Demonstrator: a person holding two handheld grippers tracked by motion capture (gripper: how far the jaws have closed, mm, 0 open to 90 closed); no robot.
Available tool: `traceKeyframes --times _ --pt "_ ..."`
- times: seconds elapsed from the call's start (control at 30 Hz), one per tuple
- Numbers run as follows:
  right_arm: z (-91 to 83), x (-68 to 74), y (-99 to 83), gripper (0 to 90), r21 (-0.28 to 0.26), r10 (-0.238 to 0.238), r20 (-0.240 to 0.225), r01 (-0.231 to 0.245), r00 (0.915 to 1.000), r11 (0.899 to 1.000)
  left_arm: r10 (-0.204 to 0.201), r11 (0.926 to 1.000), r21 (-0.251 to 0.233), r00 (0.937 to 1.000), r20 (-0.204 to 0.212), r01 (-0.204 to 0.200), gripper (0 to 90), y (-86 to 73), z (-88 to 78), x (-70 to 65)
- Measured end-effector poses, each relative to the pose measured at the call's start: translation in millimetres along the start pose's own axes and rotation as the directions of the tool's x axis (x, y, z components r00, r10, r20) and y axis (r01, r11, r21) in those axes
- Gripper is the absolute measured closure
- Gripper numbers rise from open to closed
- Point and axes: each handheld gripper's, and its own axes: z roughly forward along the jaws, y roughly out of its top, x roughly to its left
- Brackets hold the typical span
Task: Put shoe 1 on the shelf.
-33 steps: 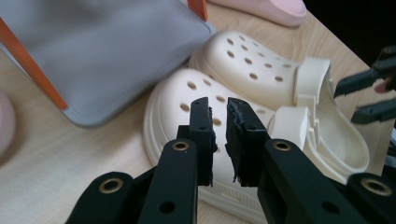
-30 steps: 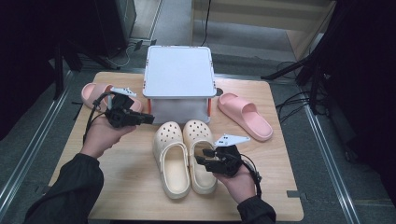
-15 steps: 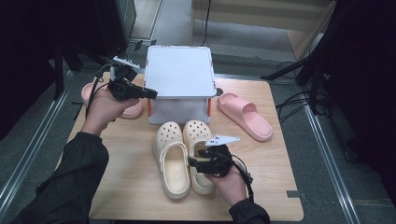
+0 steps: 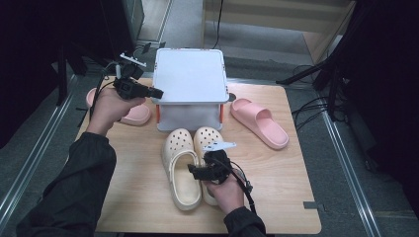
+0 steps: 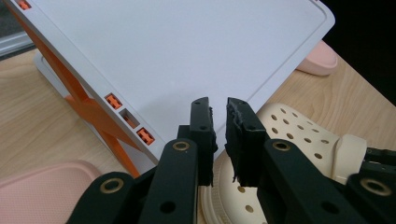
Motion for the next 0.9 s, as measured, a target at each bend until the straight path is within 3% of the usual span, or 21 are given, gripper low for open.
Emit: traceKeyframes --times 0.13,0.17,0.3,0.43,0.5,0.67,0.7,0.9 --pt "5.6 -0.3 3.7 36.1 0.016 0.006 0.014 -0.007 0.9999 1.000 0.000 1.0000 0.003 1.0000 -0.006 0.000 80.7 -1.0 4.0 2.4" --pt "8.2 0.8 5.7 38.7 0.025 0.003 0.034 -0.004 0.9994 1.000 0.016 0.9998 0.014 0.9998 -0.012 -0.016 80.8 -2.0 6.5 2.8" --pt "10.9 1.6 7.6 44.6 0.026 0.008 0.070 -0.010 0.9975 1.000 0.016 0.9998 0.010 0.9998 -0.015 -0.016 81.0 -3.0 6.0 2.7" --pt "14.6 1.2 7.3 45.9 0.026 0.024 0.071 -0.025 0.9972 0.999 0.016 0.9998 0.011 0.9996 -0.024 -0.015 81.2 -3.0 6.1 1.4" --pt "16.8 0.3 6.8 48.1 0.032 0.057 0.068 -0.059 0.9961 0.998 0.014 0.9999 0.009 0.9995 -0.027 -0.014 81.4 -3.2 6.2 1.0" --pt "15.1 2.5 5.9 57.2 0.009 0.056 0.105 -0.057 0.9929 0.998 0.014 0.9999 0.007 0.9995 -0.028 -0.014 81.5 -3.5 6.2 0.8" --pt "12.6 3.8 4.9 63.7 -0.013 0.063 0.136 -0.062 0.9887 0.998 0.015 0.9999 0.008 0.9995 -0.028 -0.014 81.5 -3.6 6.1 0.7" --pt "8.2 -1.6 5.7 66.2 -0.023 0.077 0.137 -0.075 0.9876 0.997 0.011 0.9999 0.004 0.9995 -0.028 -0.011 81.9 -4.0 6.3 0.2"
